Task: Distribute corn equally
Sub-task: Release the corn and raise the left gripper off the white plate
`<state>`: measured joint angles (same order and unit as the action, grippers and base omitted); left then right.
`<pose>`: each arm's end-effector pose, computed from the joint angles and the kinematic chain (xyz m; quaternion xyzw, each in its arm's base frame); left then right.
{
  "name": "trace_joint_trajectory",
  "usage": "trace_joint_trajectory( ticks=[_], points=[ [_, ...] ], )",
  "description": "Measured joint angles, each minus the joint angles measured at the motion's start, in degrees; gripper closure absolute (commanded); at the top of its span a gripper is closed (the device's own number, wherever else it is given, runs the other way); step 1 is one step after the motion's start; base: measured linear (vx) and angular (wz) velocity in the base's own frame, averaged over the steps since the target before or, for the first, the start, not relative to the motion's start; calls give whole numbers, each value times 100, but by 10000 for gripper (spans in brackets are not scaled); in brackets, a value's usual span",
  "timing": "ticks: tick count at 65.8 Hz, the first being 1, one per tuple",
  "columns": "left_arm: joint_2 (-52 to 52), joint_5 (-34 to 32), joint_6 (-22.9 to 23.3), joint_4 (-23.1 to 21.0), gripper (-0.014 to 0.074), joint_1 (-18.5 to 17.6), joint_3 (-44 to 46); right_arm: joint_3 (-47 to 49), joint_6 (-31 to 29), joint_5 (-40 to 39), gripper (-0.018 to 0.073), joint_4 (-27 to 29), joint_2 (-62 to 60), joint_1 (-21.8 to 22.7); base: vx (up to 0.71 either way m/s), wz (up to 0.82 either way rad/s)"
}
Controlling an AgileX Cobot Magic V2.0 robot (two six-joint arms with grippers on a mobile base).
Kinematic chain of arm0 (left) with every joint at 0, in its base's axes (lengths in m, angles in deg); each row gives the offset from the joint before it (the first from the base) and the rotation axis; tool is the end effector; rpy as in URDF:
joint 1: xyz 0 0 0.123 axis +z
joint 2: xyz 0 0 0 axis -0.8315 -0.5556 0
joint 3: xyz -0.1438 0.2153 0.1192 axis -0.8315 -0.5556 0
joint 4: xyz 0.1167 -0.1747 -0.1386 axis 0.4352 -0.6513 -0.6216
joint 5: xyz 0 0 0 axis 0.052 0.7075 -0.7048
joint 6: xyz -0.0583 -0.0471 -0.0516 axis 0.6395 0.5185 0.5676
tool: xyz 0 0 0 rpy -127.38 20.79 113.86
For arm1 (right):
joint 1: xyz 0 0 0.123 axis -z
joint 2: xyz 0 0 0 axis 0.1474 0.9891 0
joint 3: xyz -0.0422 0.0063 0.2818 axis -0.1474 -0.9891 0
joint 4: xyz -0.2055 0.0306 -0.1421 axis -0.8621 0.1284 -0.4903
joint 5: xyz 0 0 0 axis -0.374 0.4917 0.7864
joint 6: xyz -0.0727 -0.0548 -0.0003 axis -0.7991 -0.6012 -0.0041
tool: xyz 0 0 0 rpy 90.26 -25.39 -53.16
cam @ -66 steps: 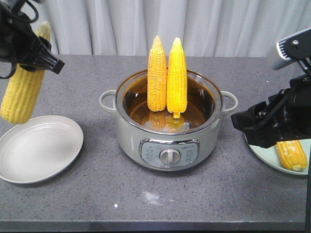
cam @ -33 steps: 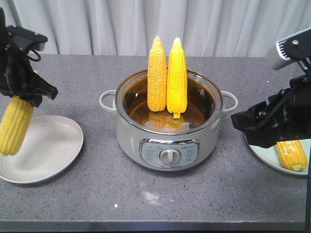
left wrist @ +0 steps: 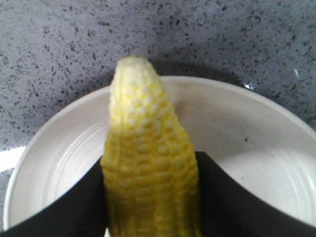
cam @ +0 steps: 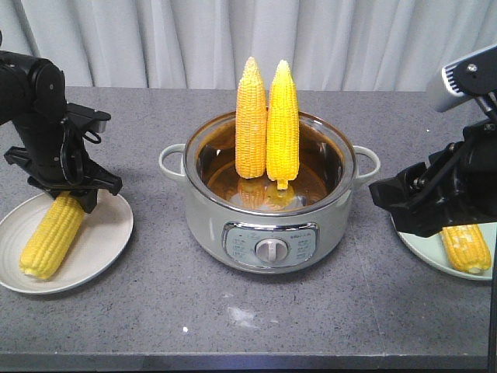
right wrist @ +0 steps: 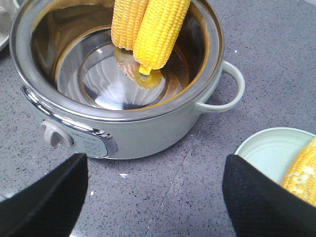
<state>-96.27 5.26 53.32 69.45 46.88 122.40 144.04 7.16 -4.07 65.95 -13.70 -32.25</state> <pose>0.4030 -0.0584 0.2454 0.1228 0.9897 0.0415 0.0613 0.1883 0.0849 0.3797 -0.2269 0.8810 0.0778 0.4077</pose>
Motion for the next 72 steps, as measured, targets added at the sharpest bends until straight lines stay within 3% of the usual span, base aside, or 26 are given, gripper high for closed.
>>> trace_joint_trajectory(
  ticks=[12, 20, 31, 46, 72],
  points=[
    [-26, -13, 0, -17, 122, 0, 0, 0, 0, 0, 19, 0, 0, 0, 0, 0],
    [-26, -35, 0, -17, 68, 0, 0, 0, 0, 0, 19, 0, 0, 0, 0, 0],
    [53, -177, 0, -36, 68, 0, 0, 0, 0, 0, 19, 0, 0, 0, 0, 0],
    [683, -206, -174, -482, 74, -29, 0, 0, 0, 0, 19, 0, 0, 0, 0, 0],
    [2033, -188, -281, -669, 74, -790, 0, 0, 0, 0, 19, 0, 0, 0, 0, 0]
  ],
)
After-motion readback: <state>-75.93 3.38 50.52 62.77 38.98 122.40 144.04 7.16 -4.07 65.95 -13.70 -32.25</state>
